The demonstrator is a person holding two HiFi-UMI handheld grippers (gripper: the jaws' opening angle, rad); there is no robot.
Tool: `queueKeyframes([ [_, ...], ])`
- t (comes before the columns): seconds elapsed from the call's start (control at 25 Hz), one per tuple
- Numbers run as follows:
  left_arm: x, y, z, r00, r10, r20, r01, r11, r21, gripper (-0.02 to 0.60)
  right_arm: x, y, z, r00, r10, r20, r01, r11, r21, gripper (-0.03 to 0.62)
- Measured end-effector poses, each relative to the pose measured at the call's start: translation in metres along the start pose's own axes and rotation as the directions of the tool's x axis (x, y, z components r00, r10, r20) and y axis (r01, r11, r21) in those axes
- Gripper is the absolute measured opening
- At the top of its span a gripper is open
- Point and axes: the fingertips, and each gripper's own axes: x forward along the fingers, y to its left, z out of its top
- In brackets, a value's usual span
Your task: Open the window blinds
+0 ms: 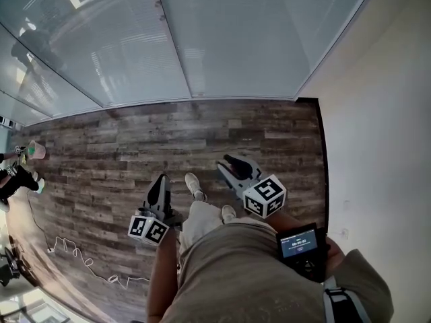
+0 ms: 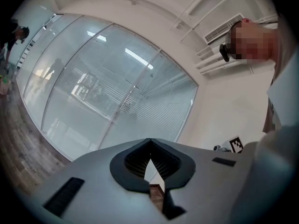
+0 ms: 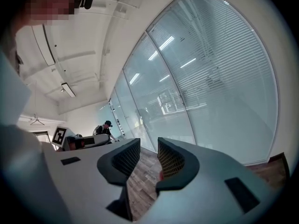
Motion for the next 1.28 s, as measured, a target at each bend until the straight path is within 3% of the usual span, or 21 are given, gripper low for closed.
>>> queueKeyframes([
  [0.36,0.071,0.069,0.036,0.999,-0.046,-0.015,0.046,0.999,-0.022,0.012,0.082,-0.036,0.028,0.999,-0.05,0.006,0.05,0.999,0.014,0.109],
  [0.68,0.126,0.125,0.081,0.996,-0.071,-0.057,0.075,0.994,0.073,0.014,0.167,-0.056,0.06,0.997,-0.076,0.015,0.076,0.997,0.022,0.109],
  [1.28,0.184,0.213,0.139,0.986,-0.149,-0.069,0.154,0.984,0.087,0.058,0.278,-0.069,0.099,0.989,-0.138,0.049,0.138,0.99,-0.001,0.109],
])
